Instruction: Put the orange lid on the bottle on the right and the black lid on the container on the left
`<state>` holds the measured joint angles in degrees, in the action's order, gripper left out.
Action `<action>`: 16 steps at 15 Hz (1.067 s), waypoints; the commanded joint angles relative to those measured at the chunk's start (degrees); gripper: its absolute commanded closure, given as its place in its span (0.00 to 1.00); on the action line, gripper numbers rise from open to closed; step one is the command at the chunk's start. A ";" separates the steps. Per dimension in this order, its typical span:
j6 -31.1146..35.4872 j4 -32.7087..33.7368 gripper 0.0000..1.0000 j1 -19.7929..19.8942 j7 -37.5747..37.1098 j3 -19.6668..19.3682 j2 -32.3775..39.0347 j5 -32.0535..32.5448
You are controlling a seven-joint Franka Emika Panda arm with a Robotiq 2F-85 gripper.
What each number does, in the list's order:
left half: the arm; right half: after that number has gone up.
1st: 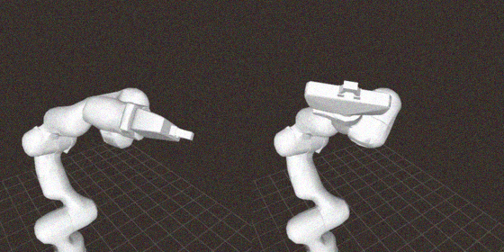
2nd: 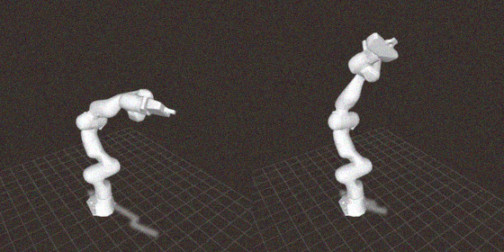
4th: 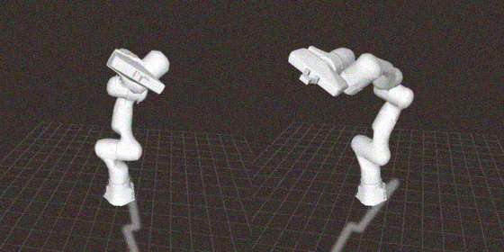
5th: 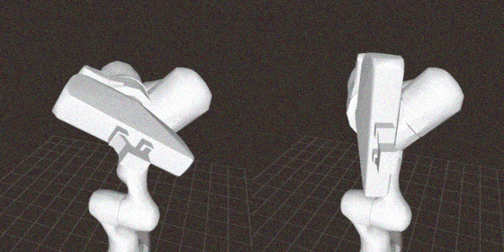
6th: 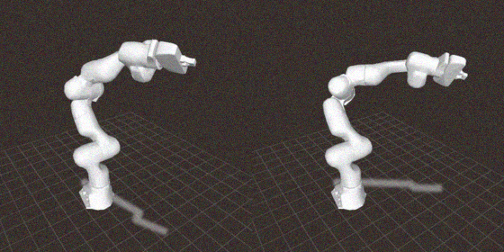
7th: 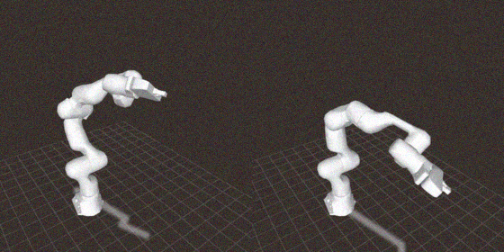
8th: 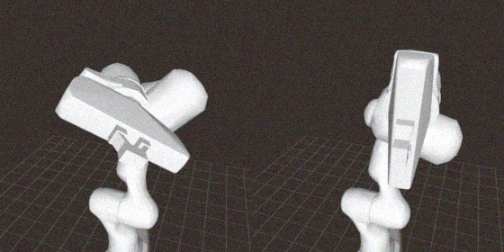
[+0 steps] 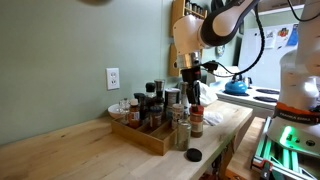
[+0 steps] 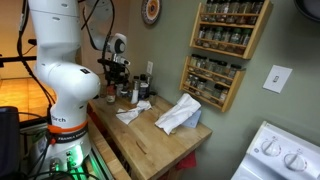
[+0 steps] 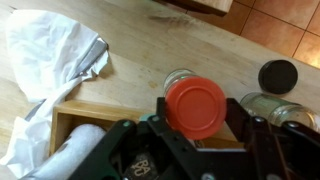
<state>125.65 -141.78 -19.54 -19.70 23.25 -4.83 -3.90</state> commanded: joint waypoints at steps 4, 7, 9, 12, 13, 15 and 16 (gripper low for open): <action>-3.42 0.88 0.65 -0.11 -0.60 -0.65 2.27 1.72; -4.07 1.46 0.65 -0.19 -0.46 -0.79 2.88 1.48; -3.73 1.58 0.65 -0.19 -0.48 -0.95 3.04 1.23; -3.27 1.69 0.65 -0.19 -0.09 -1.16 3.51 0.64; -3.04 1.59 0.65 -0.18 -0.09 -1.21 3.60 0.41; -2.93 1.38 0.65 -0.15 -0.17 -1.28 3.60 0.33; -2.89 1.24 0.62 -0.12 -0.40 -1.33 3.43 0.19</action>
<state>122.34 -140.13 -19.54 -19.69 22.48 -3.27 -3.97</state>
